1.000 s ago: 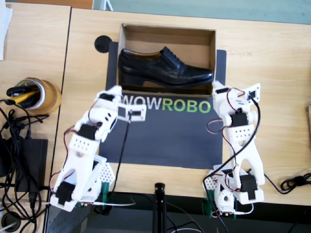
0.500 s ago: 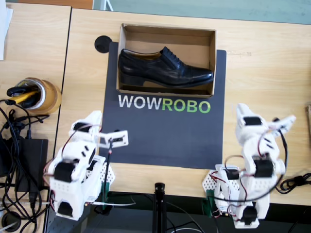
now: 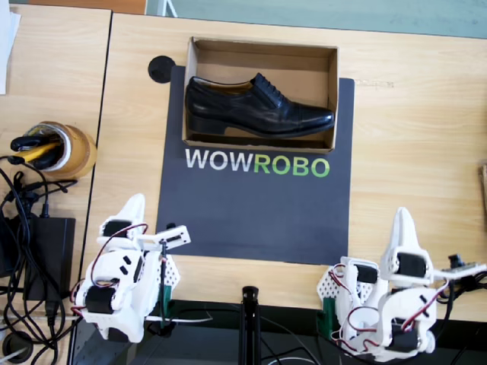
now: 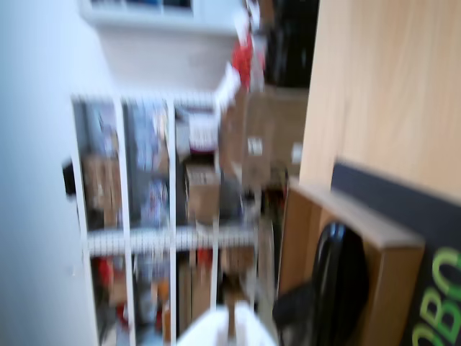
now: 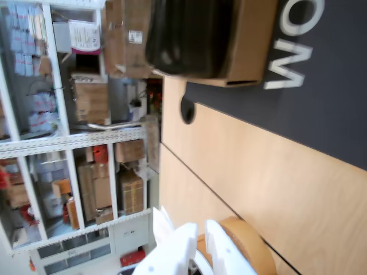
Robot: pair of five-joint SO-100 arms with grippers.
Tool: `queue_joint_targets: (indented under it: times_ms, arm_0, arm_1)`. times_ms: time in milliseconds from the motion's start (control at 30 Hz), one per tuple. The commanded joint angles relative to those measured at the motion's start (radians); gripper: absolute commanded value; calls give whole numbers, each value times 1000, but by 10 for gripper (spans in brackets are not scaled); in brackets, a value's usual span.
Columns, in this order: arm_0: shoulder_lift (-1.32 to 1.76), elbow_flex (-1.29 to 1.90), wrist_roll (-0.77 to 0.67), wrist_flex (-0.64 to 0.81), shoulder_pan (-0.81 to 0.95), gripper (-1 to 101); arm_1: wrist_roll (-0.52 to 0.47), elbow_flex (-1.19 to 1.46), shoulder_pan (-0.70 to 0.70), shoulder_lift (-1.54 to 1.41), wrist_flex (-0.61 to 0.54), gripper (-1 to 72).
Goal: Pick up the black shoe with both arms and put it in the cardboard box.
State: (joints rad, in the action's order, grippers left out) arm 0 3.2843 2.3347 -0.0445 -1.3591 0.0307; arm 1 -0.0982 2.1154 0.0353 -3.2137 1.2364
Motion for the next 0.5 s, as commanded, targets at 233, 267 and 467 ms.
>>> queue_joint_targets:
  times_ms: [233,267,467]
  arm_0:
    - [43,198,9,21,-69,-1]
    - [43,224,15,35,-80,-1]
    - [43,399,46,123,-100,-1]
  arm_1:
    - [-57,227,23,-196,-15,-2]
    - [-63,245,23,-196,-15,-2]
    - [-91,376,21,-196,-38,-2]
